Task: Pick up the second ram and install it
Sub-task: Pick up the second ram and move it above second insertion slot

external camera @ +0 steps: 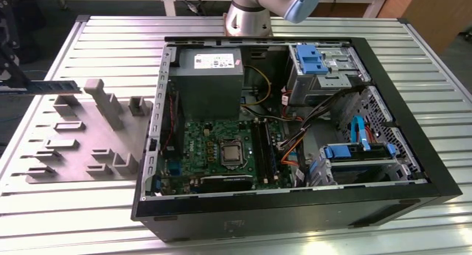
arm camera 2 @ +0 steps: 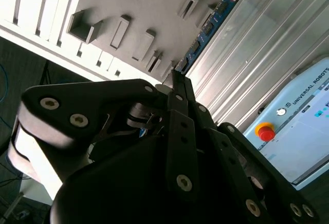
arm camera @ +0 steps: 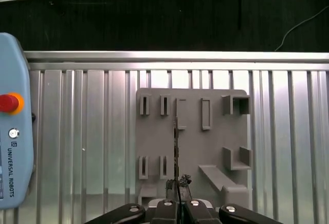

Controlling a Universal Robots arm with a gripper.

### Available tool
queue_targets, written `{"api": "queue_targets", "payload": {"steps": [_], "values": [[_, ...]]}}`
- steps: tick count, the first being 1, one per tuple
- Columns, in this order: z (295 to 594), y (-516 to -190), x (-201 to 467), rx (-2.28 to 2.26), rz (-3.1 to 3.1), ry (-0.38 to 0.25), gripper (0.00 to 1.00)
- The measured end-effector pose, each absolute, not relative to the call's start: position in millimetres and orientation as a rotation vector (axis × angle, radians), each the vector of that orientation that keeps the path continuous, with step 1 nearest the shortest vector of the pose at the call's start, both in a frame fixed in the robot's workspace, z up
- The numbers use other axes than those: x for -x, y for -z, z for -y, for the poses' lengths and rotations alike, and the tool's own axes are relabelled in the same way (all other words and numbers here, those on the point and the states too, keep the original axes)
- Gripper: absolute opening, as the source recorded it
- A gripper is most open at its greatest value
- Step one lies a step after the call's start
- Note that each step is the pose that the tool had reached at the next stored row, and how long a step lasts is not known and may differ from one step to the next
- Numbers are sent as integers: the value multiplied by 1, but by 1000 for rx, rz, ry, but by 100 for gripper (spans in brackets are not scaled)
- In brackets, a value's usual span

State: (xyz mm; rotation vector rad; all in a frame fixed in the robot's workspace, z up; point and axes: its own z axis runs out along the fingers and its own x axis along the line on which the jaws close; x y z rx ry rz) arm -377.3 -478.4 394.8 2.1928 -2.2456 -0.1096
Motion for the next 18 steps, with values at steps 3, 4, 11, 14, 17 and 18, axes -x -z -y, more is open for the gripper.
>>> {"api": "queue_targets", "payload": {"steps": [3, 4, 11, 14, 17, 18], "values": [[478, -395, 368, -2193, 2246, 110, 11], [478, -395, 365, -2193, 2246, 110, 11], [478, -395, 344, -2193, 2246, 110, 11], [478, -395, 335, -2193, 2246, 110, 11], [478, -395, 325, -2193, 2246, 110, 11], [478, -395, 322, -2193, 2246, 110, 11]]}}
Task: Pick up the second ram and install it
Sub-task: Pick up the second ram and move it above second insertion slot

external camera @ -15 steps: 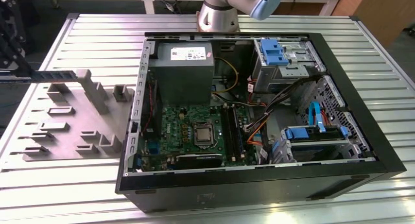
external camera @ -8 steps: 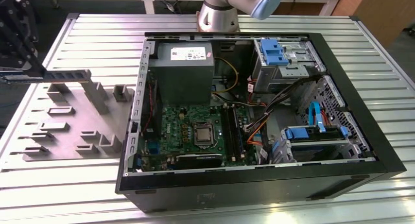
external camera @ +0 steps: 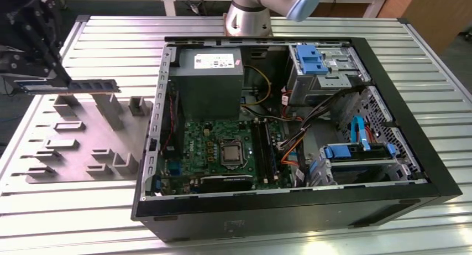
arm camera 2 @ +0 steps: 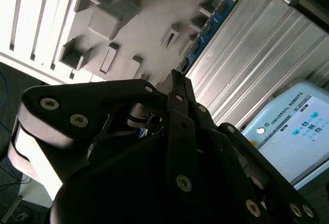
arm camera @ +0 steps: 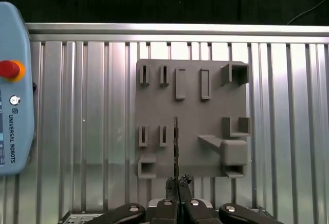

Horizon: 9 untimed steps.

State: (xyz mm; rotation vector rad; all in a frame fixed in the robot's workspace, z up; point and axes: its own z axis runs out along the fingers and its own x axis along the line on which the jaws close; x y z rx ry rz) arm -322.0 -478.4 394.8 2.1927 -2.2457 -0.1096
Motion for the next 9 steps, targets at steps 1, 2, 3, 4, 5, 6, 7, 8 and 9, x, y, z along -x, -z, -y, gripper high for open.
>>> {"api": "queue_targets", "payload": {"steps": [1, 2, 3, 4, 5, 6, 7, 8, 9], "values": [[478, -395, 319, -2193, 2246, 110, 11], [478, -395, 316, -2193, 2246, 110, 11], [478, -395, 313, -2193, 2246, 110, 11], [478, -395, 309, -2193, 2246, 110, 11], [478, -395, 306, -2193, 2246, 110, 11], [478, -395, 303, -2193, 2246, 110, 11], [478, -395, 300, -2193, 2246, 110, 11], [478, -395, 297, -2193, 2246, 110, 11], [478, -395, 294, -2193, 2246, 110, 11]]}}
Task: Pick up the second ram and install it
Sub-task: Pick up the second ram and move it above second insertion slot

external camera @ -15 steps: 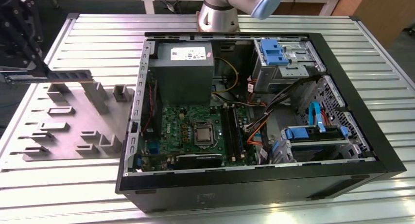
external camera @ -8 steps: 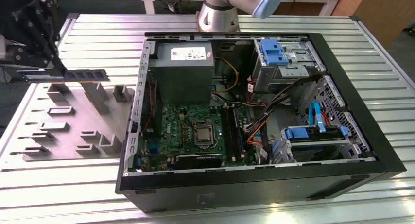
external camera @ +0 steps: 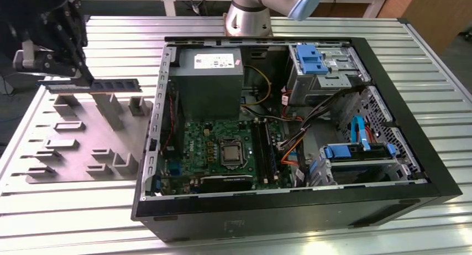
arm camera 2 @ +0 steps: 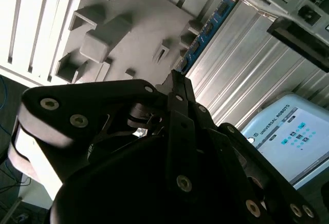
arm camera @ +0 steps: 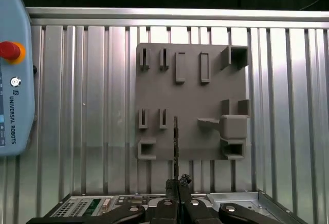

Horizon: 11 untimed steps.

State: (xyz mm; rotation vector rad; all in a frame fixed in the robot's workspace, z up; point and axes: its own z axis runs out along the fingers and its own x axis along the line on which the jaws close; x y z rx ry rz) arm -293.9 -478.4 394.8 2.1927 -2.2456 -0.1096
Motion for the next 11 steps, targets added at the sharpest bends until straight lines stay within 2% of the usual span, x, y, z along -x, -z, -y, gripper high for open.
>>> {"api": "queue_targets", "payload": {"steps": [11], "values": [[478, -395, 261, -2193, 2246, 110, 11]]}}
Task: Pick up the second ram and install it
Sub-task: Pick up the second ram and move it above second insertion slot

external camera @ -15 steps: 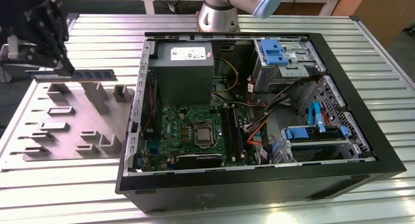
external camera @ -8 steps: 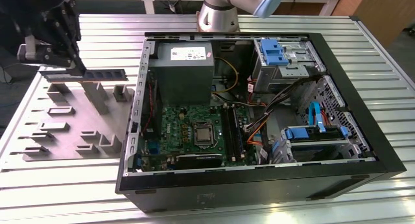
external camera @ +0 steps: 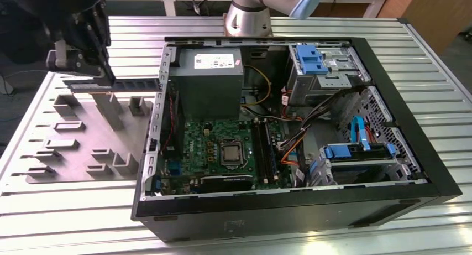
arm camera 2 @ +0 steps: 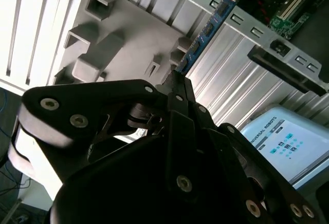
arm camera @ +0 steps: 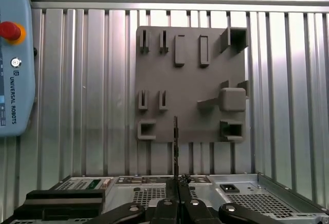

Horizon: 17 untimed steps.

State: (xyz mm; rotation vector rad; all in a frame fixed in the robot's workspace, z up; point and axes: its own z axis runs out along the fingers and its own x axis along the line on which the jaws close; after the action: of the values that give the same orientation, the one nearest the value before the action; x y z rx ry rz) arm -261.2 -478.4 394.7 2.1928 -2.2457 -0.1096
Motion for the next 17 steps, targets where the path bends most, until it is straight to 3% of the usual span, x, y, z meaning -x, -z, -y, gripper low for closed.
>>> {"api": "queue_targets", "payload": {"steps": [17], "values": [[478, -395, 205, -2193, 2246, 110, 11]]}}
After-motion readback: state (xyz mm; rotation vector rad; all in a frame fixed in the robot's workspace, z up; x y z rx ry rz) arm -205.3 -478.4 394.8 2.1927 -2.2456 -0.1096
